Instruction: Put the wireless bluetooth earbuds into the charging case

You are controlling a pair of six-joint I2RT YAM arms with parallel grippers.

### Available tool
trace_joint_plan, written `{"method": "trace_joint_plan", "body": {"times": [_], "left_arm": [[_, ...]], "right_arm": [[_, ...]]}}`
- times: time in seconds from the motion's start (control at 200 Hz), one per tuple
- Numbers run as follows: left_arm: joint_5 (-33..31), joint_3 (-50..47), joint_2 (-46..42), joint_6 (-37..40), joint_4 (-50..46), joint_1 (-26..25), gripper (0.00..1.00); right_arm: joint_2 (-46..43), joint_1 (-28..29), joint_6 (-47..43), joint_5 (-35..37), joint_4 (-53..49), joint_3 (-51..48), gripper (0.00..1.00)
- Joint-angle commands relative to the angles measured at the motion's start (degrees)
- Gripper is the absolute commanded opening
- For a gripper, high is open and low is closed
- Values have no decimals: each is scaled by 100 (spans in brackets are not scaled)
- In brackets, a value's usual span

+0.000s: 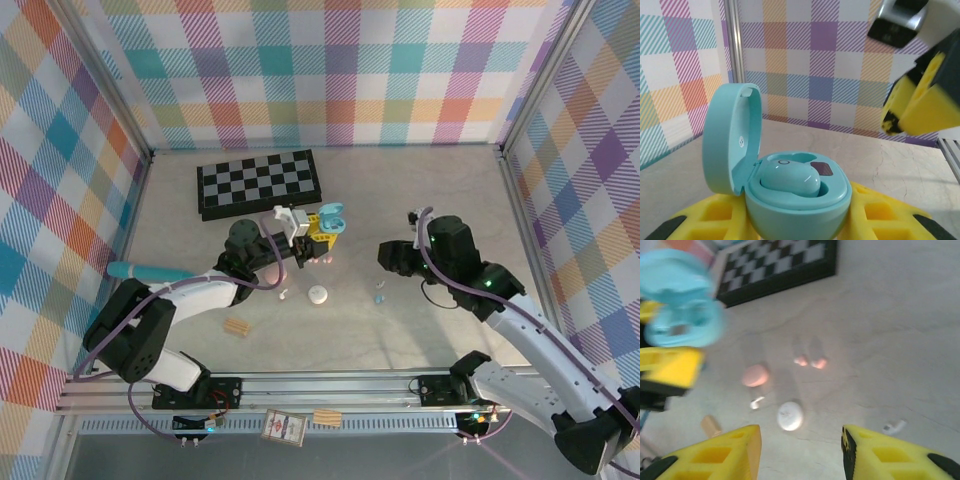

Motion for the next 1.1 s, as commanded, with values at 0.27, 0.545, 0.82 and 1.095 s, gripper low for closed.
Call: {"method": "trace_joint_plan", "body": {"times": [0.27, 0.545, 0.82, 1.095], "left_arm": [[177, -59, -521, -3, -18, 101, 34], [422, -4, -498, -166, 29, 109, 34], [508, 12, -528, -218, 41, 109, 34], [510, -1, -576, -182, -22, 118, 34]], "right_arm": [[1081, -102, 192, -341, 445, -999, 54], [1985, -119, -75, -817, 989, -1134, 57], [2748, -181, -593, -980, 964, -932, 59], [3166, -203, -824, -845, 1100, -724, 61]]}}
